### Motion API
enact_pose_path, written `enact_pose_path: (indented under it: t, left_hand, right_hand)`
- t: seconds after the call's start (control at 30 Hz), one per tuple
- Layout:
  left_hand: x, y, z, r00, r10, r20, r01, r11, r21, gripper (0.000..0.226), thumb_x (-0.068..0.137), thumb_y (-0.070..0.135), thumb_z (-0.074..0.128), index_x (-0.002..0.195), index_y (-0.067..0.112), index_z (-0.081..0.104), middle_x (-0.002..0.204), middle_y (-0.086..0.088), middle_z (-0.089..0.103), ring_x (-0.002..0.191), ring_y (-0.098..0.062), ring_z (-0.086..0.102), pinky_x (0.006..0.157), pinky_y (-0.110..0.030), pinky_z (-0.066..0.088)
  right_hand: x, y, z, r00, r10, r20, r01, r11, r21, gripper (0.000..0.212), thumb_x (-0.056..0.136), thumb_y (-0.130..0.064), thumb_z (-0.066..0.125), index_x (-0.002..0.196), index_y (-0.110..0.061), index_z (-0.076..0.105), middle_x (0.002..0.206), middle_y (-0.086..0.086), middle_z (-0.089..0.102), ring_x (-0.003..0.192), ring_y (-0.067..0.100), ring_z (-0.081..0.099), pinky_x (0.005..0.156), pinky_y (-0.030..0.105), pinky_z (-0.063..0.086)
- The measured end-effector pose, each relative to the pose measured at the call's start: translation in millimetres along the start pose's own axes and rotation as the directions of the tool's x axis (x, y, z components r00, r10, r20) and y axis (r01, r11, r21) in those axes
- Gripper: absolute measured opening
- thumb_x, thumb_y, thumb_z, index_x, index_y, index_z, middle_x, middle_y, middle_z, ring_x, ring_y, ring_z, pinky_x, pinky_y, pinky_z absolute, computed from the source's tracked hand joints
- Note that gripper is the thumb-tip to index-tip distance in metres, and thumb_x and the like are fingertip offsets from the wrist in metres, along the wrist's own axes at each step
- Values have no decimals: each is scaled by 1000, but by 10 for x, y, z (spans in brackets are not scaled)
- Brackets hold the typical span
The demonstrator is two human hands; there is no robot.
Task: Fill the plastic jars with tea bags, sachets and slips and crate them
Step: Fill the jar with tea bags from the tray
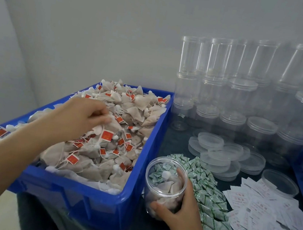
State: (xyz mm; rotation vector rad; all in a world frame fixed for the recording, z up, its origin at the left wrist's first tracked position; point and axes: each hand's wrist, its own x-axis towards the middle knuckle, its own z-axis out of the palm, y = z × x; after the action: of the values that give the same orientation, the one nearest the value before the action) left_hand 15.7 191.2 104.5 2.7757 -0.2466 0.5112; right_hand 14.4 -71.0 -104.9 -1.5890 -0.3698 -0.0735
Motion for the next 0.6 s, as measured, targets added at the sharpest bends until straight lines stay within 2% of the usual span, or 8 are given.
enact_pose_path:
  t: [0.13,0.3,0.37,0.47,0.53,0.6]
  left_hand:
    - [1,255,49,1000,16,2,-15,972,-235,14,89,26,62,76,30,62,65,14,62,52,1,50,52,-12,42]
    - [-2,587,283,996,66,58,-35,908,-418,12,88,22,62,82,32,63,79,20,67,67,-1,63,62,-16,52]
    - [-16,683,407,990,100,96,-50,904,-425,12,89,23,62,83,33,63,79,22,66,66,5,60,60,-10,48]
    - [-39,794,581,979,157,128,-93,909,-405,10,89,25,63,83,33,63,74,20,64,70,9,58,64,-4,42]
    - [-47,847,695,966,212,146,-147,920,-364,8,89,24,63,84,30,65,78,18,64,77,7,58,69,-6,43]
    - [-52,866,805,951,274,145,-224,930,-291,5,89,24,63,89,24,68,86,14,63,82,0,57,76,-12,43]
  right_hand:
    - [7,20,-3,1000,-5,-3,5,1000,12,104,51,-47,89,141,-50,37,125,-42,54,117,-12,55,86,2,44]
    - [10,51,5,1000,-28,-5,28,1000,1,102,53,-44,89,141,-48,39,126,-39,55,118,-11,56,88,3,44]
    - [13,60,5,999,-37,-9,37,999,-9,100,53,-43,89,140,-51,40,126,-39,55,117,-11,56,87,2,43]
    - [21,59,6,999,-40,-10,40,999,-14,94,54,-39,89,131,-66,41,125,-38,57,115,-11,58,85,2,45]
    - [25,41,7,999,-39,-19,39,999,-17,91,54,-39,88,121,-77,40,123,-41,56,114,-15,56,83,1,44]
    - [29,32,7,999,-41,-16,41,999,-8,93,54,-40,88,126,-74,39,126,-38,56,116,-13,56,85,3,45]
